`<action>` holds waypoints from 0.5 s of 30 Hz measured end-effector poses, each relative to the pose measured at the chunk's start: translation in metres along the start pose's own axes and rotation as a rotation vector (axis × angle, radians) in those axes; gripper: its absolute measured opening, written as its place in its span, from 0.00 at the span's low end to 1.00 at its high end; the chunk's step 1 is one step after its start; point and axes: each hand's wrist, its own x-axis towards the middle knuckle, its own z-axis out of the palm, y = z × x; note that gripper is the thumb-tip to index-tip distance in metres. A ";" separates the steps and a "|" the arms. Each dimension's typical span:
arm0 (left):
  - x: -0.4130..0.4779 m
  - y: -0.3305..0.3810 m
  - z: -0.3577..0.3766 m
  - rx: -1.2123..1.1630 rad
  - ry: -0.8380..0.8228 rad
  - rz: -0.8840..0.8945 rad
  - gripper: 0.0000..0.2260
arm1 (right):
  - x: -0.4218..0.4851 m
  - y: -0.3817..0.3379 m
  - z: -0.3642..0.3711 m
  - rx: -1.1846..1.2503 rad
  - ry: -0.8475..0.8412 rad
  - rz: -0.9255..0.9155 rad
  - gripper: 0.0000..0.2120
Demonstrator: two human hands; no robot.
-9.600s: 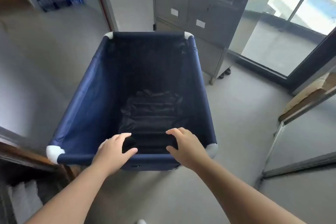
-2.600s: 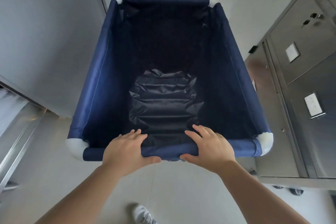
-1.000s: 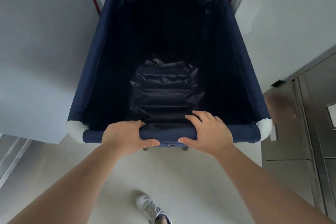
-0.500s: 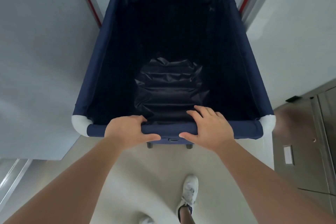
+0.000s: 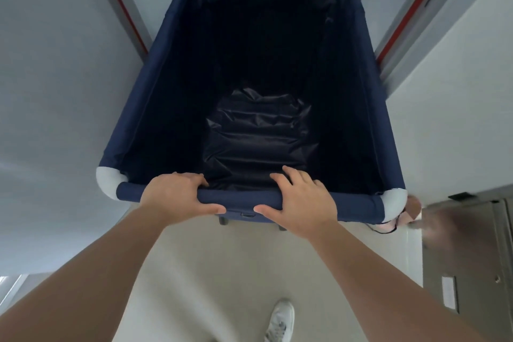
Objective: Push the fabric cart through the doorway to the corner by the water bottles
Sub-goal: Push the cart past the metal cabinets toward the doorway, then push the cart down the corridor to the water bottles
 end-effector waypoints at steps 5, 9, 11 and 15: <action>0.049 -0.013 -0.015 -0.020 0.008 0.023 0.40 | 0.050 0.007 -0.010 -0.019 -0.042 0.010 0.44; 0.094 -0.027 -0.033 -0.027 0.003 0.057 0.39 | 0.094 0.008 -0.021 -0.037 -0.067 0.029 0.44; 0.119 -0.036 -0.043 -0.020 -0.001 0.069 0.39 | 0.119 0.007 -0.027 -0.029 -0.073 0.044 0.44; 0.174 -0.059 -0.063 -0.025 -0.004 0.099 0.40 | 0.172 0.004 -0.040 0.016 -0.105 0.089 0.46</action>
